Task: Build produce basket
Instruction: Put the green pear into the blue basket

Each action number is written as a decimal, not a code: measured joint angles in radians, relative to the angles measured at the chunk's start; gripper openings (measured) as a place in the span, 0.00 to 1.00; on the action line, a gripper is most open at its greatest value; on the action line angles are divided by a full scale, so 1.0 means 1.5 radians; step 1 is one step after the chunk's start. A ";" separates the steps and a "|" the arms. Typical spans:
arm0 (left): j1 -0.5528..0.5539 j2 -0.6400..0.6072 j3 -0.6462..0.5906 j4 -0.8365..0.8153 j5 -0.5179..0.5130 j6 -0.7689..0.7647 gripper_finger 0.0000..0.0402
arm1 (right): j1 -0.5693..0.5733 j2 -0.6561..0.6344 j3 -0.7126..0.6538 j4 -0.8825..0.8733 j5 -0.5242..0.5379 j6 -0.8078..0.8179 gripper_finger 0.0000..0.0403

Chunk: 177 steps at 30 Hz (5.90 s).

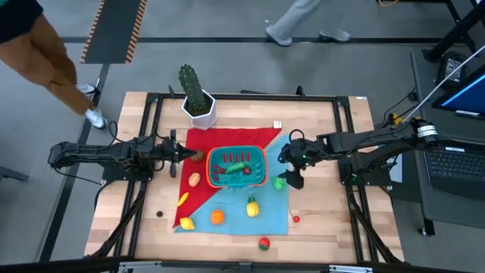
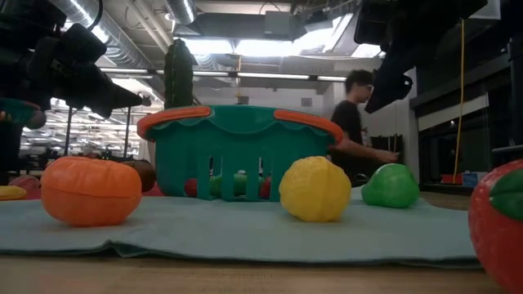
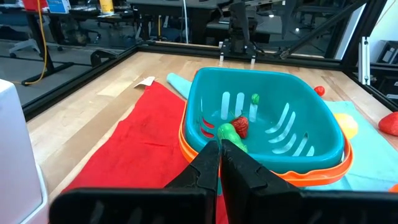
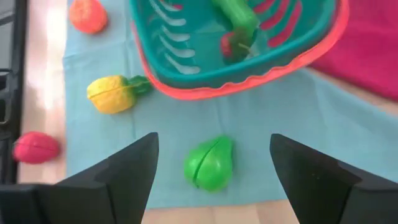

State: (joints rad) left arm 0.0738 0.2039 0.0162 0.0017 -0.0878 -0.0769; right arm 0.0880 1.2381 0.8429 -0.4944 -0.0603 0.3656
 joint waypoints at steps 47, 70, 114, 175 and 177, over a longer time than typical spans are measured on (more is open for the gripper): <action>0.000 0.000 0.000 0.000 0.000 0.001 0.02 | 0.053 0.285 -0.001 0.064 0.004 0.082 0.77; 0.000 0.000 0.000 0.000 0.000 0.001 0.02 | 0.034 0.289 0.000 0.051 -0.022 0.085 0.54; 0.000 0.000 0.000 0.000 0.000 0.023 0.02 | -0.018 -0.058 -0.328 0.751 0.094 -0.163 0.54; 0.000 0.001 0.000 -0.003 0.020 0.023 0.02 | -0.133 0.367 0.300 0.212 -0.218 -0.438 0.54; 0.000 0.001 0.000 -0.003 0.020 0.023 0.02 | -0.133 0.372 0.300 0.213 -0.211 -0.438 0.54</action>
State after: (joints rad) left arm 0.0734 0.2054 0.0166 -0.0032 -0.0572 -0.0428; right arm -0.1112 1.7957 1.2933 -0.1742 -0.3775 -0.2907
